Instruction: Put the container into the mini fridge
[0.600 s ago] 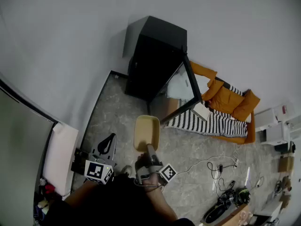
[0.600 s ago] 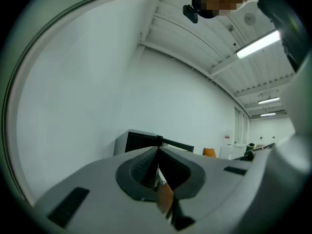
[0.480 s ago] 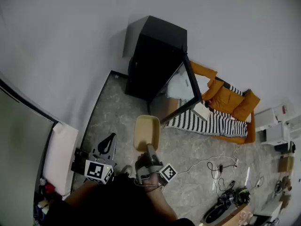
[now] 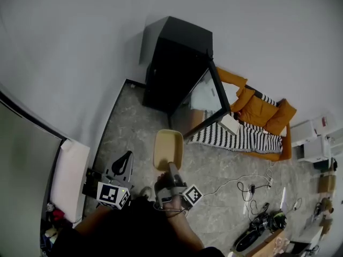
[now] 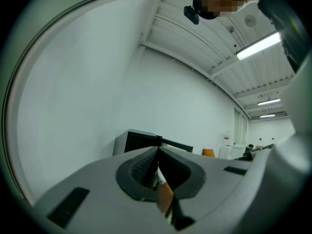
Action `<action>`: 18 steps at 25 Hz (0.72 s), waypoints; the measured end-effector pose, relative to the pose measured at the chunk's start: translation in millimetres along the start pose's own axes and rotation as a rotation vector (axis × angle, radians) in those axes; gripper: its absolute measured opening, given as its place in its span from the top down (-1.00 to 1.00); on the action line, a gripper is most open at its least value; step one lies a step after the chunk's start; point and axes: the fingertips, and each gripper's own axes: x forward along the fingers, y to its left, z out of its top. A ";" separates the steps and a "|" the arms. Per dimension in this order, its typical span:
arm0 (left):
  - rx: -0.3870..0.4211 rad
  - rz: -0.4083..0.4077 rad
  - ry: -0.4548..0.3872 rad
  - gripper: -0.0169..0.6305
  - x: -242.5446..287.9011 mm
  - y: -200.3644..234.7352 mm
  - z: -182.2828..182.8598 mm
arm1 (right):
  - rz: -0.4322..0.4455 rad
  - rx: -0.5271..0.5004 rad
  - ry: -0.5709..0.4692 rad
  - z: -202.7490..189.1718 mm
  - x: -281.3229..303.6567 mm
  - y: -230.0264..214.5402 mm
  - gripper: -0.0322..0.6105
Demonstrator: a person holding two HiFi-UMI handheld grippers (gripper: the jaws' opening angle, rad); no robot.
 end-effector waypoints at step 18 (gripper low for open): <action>-0.013 -0.034 0.011 0.93 12.1 66.9 19.2 | 0.018 0.024 -0.062 -36.4 51.8 4.9 0.31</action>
